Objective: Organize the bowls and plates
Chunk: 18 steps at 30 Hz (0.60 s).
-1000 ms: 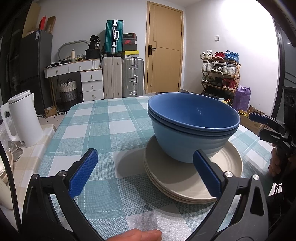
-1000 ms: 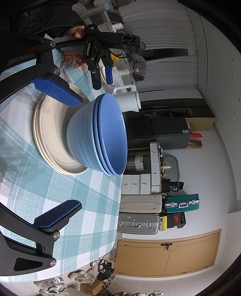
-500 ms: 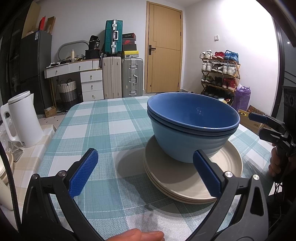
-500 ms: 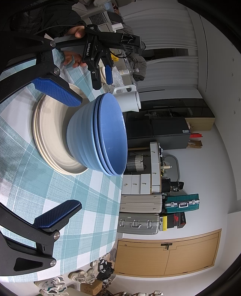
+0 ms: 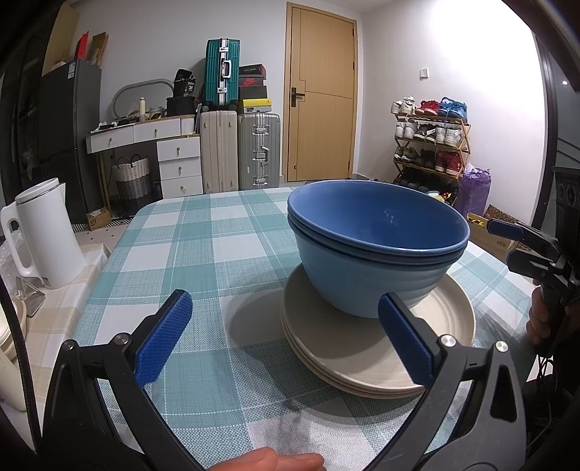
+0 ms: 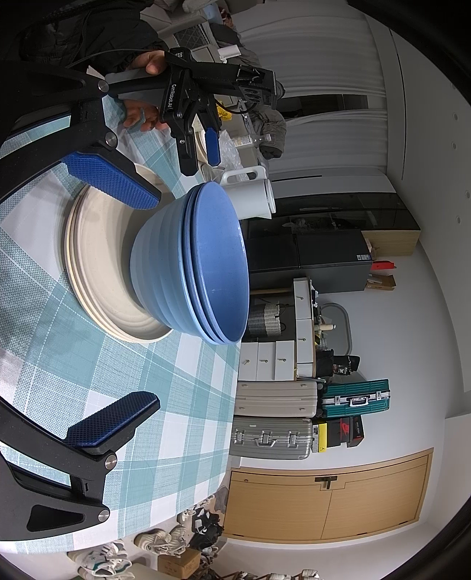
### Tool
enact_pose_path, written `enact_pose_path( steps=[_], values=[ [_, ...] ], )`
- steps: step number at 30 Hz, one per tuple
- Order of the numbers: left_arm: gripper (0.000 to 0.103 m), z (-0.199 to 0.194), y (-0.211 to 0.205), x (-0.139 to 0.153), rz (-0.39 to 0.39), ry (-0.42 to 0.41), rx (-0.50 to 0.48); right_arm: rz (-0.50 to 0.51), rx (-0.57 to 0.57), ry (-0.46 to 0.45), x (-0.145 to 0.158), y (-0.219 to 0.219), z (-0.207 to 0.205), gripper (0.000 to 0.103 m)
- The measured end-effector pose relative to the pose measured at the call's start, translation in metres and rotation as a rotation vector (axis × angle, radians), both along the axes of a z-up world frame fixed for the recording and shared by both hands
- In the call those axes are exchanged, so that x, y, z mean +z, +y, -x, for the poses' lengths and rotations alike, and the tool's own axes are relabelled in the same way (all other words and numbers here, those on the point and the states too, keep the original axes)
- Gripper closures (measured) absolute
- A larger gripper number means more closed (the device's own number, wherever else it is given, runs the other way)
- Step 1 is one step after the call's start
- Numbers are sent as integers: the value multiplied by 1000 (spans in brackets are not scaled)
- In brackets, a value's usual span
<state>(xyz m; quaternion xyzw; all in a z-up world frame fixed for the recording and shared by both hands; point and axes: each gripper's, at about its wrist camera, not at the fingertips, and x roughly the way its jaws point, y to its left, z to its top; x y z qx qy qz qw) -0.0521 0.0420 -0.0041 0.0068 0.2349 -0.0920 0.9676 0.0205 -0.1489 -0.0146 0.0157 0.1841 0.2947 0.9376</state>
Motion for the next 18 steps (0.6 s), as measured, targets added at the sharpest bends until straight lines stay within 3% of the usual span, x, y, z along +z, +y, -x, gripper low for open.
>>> enact_pose_path(
  steps=[18],
  values=[
    [1, 1, -1, -1, 0, 1, -4, 1, 0, 1, 0, 0, 0, 0]
  ],
)
